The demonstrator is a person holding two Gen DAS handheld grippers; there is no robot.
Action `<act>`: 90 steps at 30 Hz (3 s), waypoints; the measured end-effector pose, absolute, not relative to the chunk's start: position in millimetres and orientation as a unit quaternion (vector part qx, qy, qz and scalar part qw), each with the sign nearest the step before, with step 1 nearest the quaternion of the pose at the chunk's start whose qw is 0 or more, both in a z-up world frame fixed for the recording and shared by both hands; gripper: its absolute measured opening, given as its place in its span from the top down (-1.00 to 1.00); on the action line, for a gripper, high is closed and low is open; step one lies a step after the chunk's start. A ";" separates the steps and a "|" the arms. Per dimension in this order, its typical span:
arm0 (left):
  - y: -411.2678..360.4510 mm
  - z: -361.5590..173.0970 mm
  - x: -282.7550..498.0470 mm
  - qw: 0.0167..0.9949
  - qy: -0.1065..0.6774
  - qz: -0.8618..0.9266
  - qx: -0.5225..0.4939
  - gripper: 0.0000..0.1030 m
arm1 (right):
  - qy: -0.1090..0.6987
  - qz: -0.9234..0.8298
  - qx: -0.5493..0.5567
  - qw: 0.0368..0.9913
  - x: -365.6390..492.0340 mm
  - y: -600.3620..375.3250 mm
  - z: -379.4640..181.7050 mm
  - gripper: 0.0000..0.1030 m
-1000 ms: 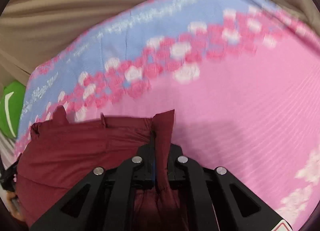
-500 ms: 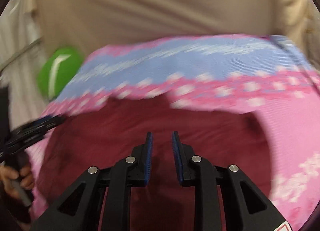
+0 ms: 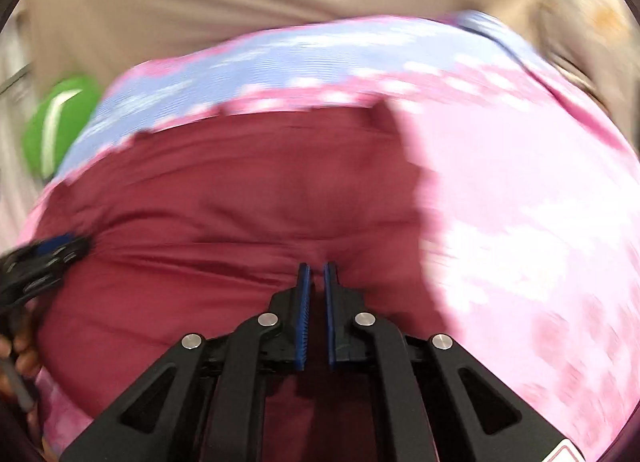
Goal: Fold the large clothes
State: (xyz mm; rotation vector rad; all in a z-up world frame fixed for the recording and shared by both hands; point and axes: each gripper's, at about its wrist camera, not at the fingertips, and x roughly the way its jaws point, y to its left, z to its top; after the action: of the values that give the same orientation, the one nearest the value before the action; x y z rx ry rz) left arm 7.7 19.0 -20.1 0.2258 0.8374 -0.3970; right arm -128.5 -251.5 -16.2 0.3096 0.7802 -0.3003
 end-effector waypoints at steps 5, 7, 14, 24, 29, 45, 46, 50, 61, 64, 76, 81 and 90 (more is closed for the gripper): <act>18.0 -22.3 5.1 0.891 0.400 -0.181 0.115 -0.08 | 0.364 -0.144 0.180 0.902 -150.2 -257.2 -7.1 0.75; 16.1 -23.1 3.6 0.892 0.398 -0.178 0.117 -0.08 | 0.374 -0.127 0.160 0.905 -157.1 -245.8 -8.5 0.75; 23.1 -20.5 -2.0 0.895 0.396 -0.176 0.104 -0.11 | 0.402 -0.120 0.171 0.892 -155.7 -249.7 -28.0 0.78; 136.4 22.8 57.0 0.913 0.392 -0.098 -0.058 -0.53 | 0.315 -0.141 0.207 0.916 -129.2 -298.5 29.3 0.09; 174.0 16.1 98.2 0.904 0.409 -0.071 -0.103 -0.62 | 0.326 -0.128 0.234 0.907 -81.2 -316.0 33.3 0.02; 173.3 -28.0 132.9 0.894 0.441 -0.034 -0.072 -0.43 | 0.396 -0.161 0.212 0.879 -23.9 -327.6 -25.9 0.96; 172.8 -23.7 132.0 0.896 0.439 -0.024 -0.068 -0.39 | 0.408 -0.164 0.208 0.873 -20.7 -329.0 -24.6 0.96; 160.1 35.4 109.8 0.931 0.362 -0.025 -0.032 -0.44 | 0.373 -0.181 0.141 0.899 -18.5 -304.6 27.7 0.64; 28.2 11.5 201.6 0.867 0.454 -0.203 0.028 -0.51 | 0.472 -0.019 0.138 0.871 125.6 -243.3 -9.4 0.34; 16.9 -16.4 222.4 0.847 0.491 -0.200 0.028 0.08 | 0.477 -0.005 0.145 0.867 133.9 -242.4 -18.3 0.70; -16.3 -23.1 270.5 0.865 0.467 -0.181 0.031 0.83 | 0.444 -0.053 0.089 0.890 170.8 -229.1 -17.9 1.00; 9.3 14.5 232.1 0.889 0.416 -0.187 0.032 0.62 | 0.393 -0.061 0.083 0.914 117.9 -228.7 25.4 0.82; 25.0 -6.9 93.6 0.868 0.422 -0.245 0.094 0.25 | 0.398 0.038 0.052 0.915 -2.0 -155.3 8.1 0.82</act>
State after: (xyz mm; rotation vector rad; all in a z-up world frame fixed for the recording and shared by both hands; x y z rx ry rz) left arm 93.6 25.0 -6.9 0.1962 0.8837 -0.5125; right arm -2.0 -155.3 8.1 0.1077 0.8199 0.0777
